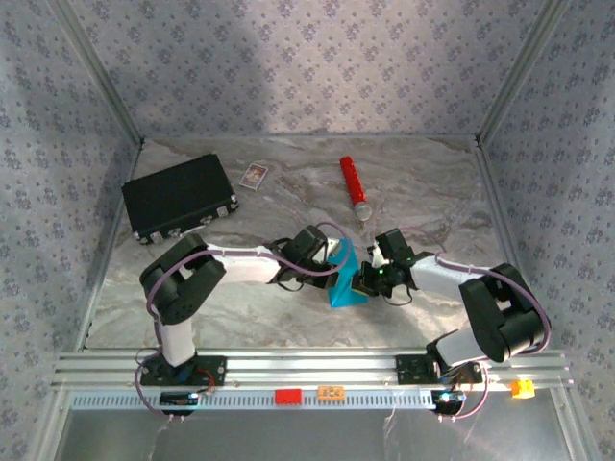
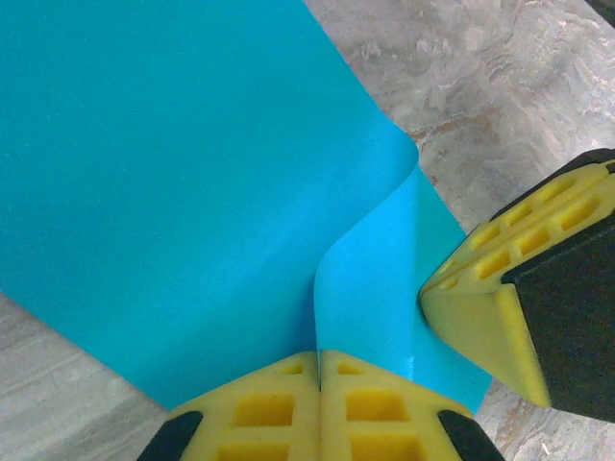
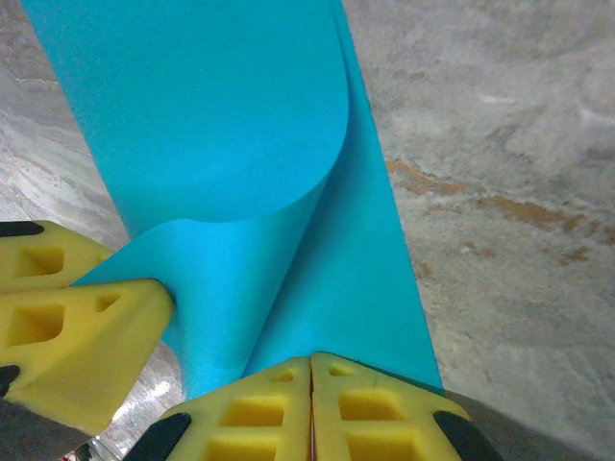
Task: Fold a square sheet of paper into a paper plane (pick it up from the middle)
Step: Fold the triangle a second time at the center of the table.
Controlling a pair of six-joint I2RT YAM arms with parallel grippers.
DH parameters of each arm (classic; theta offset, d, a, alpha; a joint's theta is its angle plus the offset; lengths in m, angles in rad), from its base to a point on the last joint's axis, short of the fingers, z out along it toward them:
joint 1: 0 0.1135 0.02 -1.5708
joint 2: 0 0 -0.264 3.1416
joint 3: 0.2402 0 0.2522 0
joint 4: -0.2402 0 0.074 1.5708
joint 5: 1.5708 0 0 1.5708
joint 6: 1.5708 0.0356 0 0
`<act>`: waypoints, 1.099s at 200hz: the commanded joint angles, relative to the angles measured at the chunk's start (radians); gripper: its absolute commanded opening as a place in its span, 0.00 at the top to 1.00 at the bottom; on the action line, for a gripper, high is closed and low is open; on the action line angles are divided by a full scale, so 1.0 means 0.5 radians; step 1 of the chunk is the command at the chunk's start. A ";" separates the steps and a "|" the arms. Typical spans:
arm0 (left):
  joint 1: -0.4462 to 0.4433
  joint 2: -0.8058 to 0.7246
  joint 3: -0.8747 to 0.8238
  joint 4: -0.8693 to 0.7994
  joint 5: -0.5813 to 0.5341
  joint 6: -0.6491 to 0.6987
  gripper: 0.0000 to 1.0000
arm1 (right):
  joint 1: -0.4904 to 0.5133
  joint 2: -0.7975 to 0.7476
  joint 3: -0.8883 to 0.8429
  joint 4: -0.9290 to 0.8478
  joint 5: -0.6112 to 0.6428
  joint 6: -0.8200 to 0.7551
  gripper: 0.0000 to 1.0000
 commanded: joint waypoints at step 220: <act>0.004 0.008 0.022 -0.068 -0.088 0.080 0.99 | -0.008 0.037 -0.016 -0.075 0.058 -0.027 0.90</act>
